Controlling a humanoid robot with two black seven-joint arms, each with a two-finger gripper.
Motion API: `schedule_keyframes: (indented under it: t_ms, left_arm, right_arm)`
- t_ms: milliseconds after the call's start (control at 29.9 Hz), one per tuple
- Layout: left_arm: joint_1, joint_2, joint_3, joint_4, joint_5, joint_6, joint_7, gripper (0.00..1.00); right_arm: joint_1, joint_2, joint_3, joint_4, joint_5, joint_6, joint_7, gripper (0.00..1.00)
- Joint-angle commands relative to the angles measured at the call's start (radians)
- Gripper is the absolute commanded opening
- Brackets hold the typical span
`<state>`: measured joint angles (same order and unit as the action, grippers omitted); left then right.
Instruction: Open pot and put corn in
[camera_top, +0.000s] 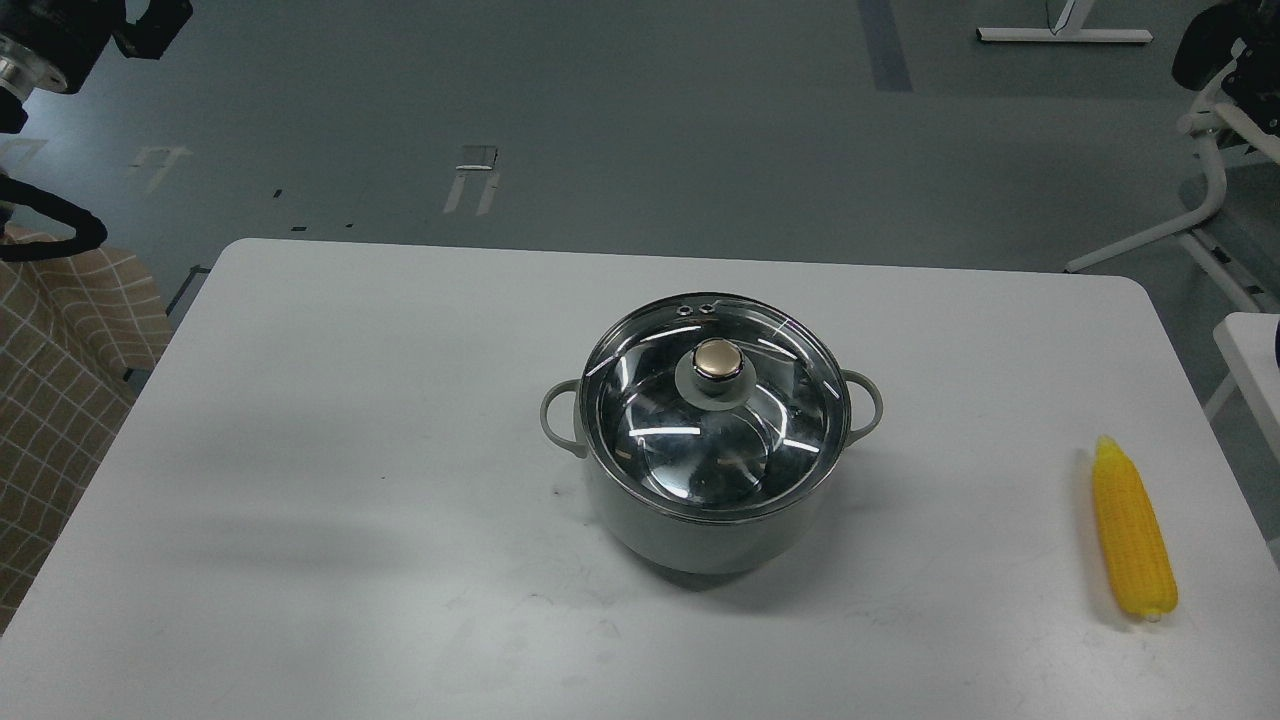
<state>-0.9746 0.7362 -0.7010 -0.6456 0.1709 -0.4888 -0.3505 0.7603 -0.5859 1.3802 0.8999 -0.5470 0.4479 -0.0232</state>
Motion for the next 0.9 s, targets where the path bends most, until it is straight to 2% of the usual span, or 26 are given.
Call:
schedule_keyframes:
  t_ms: [0, 267, 401, 568, 869]
  left_arm:
    - [-0.003, -0.001, -0.002, -0.002, -0.001, 0.000, -0.010, 0.98]
    - [-0.001, -0.006, -0.005, 0.026, -0.002, 0.000, -0.013, 0.98]
    - [-0.006, -0.047, -0.084, 0.093, -0.005, 0.000, -0.019, 0.98]
    - [-0.001, -0.058, -0.123, 0.098, -0.001, 0.000, -0.021, 0.98]
    - [0.007, -0.060, -0.117, 0.074, 0.009, 0.000, -0.024, 0.98]
  right_arm:
    - [0.008, 0.000, 0.000, -0.001, -0.007, 0.002, -0.001, 1.00]
    - [0.024, 0.000, 0.019, -0.007, 0.005, 0.023, -0.015, 1.00]
    - [0.024, -0.003, 0.023, -0.018, 0.009, 0.028, -0.011, 1.00]
    - [0.017, -0.008, 0.014, -0.001, 0.004, 0.031, -0.006, 1.00]
    - [-0.074, -0.221, -0.023, 0.201, -0.034, 0.031, -0.006, 1.00]
